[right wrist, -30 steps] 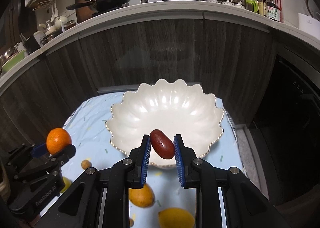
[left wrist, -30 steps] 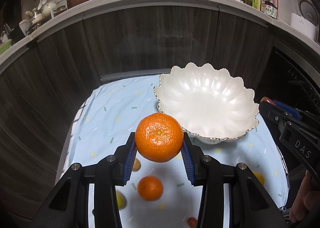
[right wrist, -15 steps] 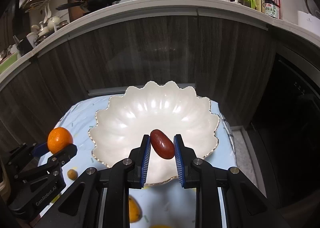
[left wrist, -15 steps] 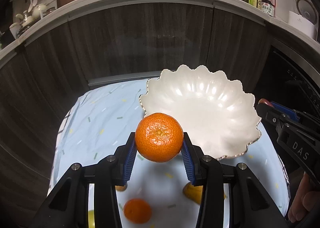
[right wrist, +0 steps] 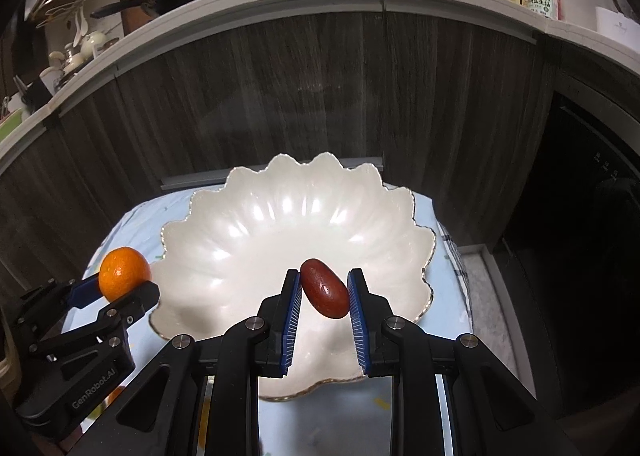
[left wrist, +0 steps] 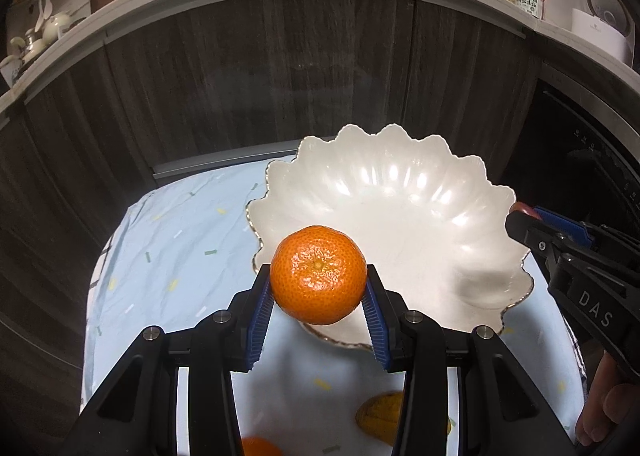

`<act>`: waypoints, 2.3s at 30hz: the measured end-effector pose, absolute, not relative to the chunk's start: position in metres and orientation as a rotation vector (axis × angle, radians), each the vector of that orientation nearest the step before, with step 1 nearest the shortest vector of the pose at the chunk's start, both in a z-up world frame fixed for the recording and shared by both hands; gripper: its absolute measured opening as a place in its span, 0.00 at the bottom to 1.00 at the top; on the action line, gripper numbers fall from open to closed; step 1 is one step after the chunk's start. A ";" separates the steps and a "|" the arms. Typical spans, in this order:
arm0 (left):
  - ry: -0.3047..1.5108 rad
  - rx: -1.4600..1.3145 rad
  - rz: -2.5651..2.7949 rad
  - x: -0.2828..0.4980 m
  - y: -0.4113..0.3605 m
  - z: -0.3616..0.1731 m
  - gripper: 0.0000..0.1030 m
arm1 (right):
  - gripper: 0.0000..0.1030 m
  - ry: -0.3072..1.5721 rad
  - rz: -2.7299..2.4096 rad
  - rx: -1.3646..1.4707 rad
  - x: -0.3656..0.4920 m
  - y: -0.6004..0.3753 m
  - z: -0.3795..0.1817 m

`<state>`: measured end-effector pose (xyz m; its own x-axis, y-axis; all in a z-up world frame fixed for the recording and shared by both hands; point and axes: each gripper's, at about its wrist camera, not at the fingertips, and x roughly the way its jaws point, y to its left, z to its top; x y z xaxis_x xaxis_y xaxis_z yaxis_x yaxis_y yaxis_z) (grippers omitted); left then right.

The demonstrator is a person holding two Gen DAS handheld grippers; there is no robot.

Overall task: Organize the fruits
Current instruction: 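Open the left tool and right tool to drop both fruits into the bowl, then withdraw both tools from the bowl and lower them toward the remaining fruits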

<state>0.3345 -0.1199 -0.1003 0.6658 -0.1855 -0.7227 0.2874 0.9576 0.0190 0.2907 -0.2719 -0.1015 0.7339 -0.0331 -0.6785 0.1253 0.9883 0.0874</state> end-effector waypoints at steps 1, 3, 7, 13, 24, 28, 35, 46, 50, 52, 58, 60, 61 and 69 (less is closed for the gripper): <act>0.802 0.136 -0.270 0.336 -0.121 -0.102 0.41 | 0.24 0.750 -0.085 0.132 0.293 -0.273 -0.104; 0.810 0.135 -0.273 0.340 -0.122 -0.105 0.41 | 0.24 0.759 -0.083 0.133 0.297 -0.274 -0.108; 0.827 0.140 -0.288 0.346 -0.125 -0.112 0.41 | 0.24 0.779 -0.081 0.140 0.303 -0.276 -0.116; 0.845 0.137 -0.296 0.347 -0.128 -0.118 0.42 | 0.25 0.816 -0.075 0.149 0.308 -0.279 -0.126; 0.827 0.148 -0.264 0.342 -0.127 -0.110 0.63 | 0.49 0.803 -0.108 0.146 0.301 -0.281 -0.120; 0.815 0.147 -0.256 0.340 -0.125 -0.103 0.66 | 0.54 0.791 -0.116 0.149 0.298 -0.282 -0.113; 0.794 0.136 -0.241 0.330 -0.120 -0.090 0.74 | 0.71 0.746 -0.148 0.127 0.287 -0.279 -0.094; 0.744 0.127 -0.227 0.303 -0.111 -0.060 0.76 | 0.71 0.701 -0.169 0.118 0.257 -0.276 -0.063; 0.732 0.116 -0.222 0.290 -0.106 -0.049 0.76 | 0.71 0.688 -0.170 0.116 0.244 -0.271 -0.053; 0.726 0.113 -0.220 0.283 -0.103 -0.045 0.76 | 0.71 0.681 -0.168 0.115 0.236 -0.268 -0.048; 0.715 0.102 -0.215 0.262 -0.094 -0.035 0.76 | 0.71 0.665 -0.167 0.112 0.214 -0.260 -0.036; 0.712 0.100 -0.213 0.255 -0.093 -0.033 0.76 | 0.71 0.661 -0.167 0.110 0.208 -0.257 -0.035; 0.712 0.098 -0.212 0.252 -0.091 -0.033 0.77 | 0.71 0.661 -0.168 0.110 0.204 -0.256 -0.034; 0.716 0.092 -0.211 0.226 -0.084 -0.031 0.77 | 0.71 0.661 -0.159 0.108 0.183 -0.249 -0.035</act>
